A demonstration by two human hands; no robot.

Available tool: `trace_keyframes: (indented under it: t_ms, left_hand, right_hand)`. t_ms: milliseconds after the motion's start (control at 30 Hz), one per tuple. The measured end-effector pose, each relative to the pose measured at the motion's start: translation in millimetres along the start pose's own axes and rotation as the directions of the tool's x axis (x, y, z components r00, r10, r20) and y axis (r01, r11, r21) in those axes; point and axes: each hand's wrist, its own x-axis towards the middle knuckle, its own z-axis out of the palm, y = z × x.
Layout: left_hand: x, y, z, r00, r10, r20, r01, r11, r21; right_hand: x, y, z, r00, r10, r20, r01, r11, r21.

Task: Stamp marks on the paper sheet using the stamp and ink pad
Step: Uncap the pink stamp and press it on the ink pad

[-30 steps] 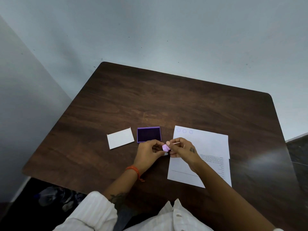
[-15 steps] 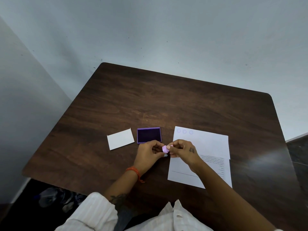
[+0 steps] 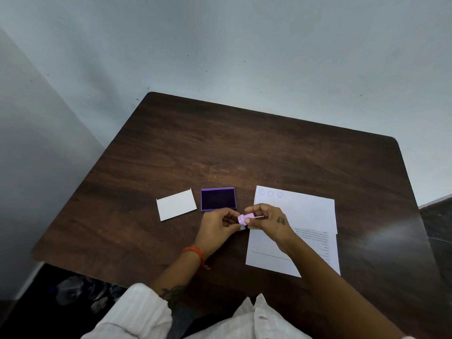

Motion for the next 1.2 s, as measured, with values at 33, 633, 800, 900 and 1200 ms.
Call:
trace_keyframes:
  t_ms: [33, 633, 800, 900, 1200]
  left_hand:
    - [0, 0, 0, 1.0, -0.003, -0.002, 0.003, 1.0, -0.003]
    - [3, -10, 8, 0.998, -0.01, -0.059, 0.017, 0.993, 0.12]
    - [1, -16, 6, 0.996, 0.022, -0.083, -0.002, 0.972, 0.235]
    - [-2, -17, 6, 0.995, 0.038, -0.09, -0.014, 0.968, 0.252]
    - [1, -32, -48, 0.908, 0.197, -0.37, -0.008, 0.891, 0.454]
  right_hand:
    - [0, 0, 0, 1.0, 0.024, -0.003, -0.024, 0.999, 0.029]
    - [0, 10, -10, 0.989, 0.049, -0.142, -0.037, 0.995, 0.09]
    - [1, 13, -10, 0.986, 0.08, -0.144, -0.065, 0.992, 0.108]
    - [2, 14, -9, 0.984, 0.102, -0.143, -0.084, 0.988, 0.131]
    - [9, 11, -2, 0.979, 0.122, -0.164, -0.1, 0.986, 0.136]
